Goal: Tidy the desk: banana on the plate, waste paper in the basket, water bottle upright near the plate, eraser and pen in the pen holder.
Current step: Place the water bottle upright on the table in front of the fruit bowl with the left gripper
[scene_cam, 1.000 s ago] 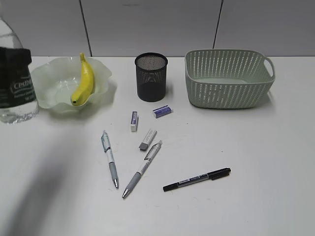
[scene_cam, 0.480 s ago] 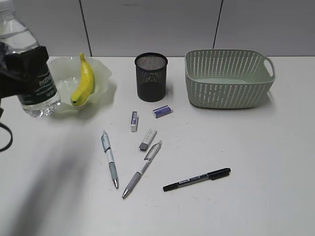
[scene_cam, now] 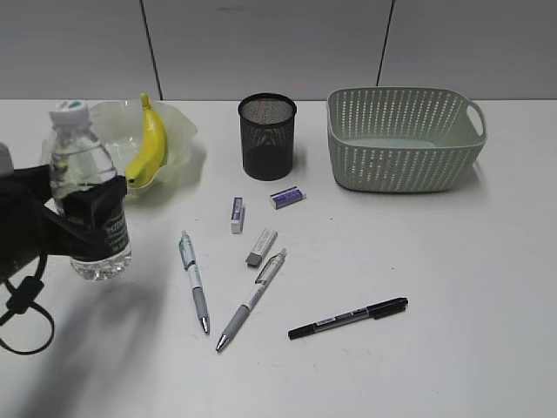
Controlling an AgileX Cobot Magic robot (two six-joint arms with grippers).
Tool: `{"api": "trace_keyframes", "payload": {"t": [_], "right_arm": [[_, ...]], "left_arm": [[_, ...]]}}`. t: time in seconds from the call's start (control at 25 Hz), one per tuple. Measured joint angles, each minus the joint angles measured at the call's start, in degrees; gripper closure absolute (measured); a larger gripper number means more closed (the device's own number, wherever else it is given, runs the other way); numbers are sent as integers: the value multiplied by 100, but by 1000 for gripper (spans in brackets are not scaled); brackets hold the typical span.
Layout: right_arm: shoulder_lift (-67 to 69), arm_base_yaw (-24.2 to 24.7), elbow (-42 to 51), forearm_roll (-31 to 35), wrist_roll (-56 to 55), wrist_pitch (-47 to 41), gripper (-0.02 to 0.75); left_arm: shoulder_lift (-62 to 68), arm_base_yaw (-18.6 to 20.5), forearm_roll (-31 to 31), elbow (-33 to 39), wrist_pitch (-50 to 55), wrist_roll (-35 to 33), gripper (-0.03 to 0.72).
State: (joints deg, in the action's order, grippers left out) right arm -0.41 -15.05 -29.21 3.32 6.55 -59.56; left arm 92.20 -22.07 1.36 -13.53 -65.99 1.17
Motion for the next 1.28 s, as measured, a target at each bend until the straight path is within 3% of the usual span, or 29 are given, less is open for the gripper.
{"api": "trace_keyframes", "payload": {"t": [0.44, 1.28], "right_arm": [[0, 0, 0, -1, 0, 0, 274], [0, 0, 0, -1, 0, 0, 274]], "left_arm": [[1319, 0, -7, -824, -32, 15, 181], [1613, 0, 29, -766, -250, 19, 177]]}}
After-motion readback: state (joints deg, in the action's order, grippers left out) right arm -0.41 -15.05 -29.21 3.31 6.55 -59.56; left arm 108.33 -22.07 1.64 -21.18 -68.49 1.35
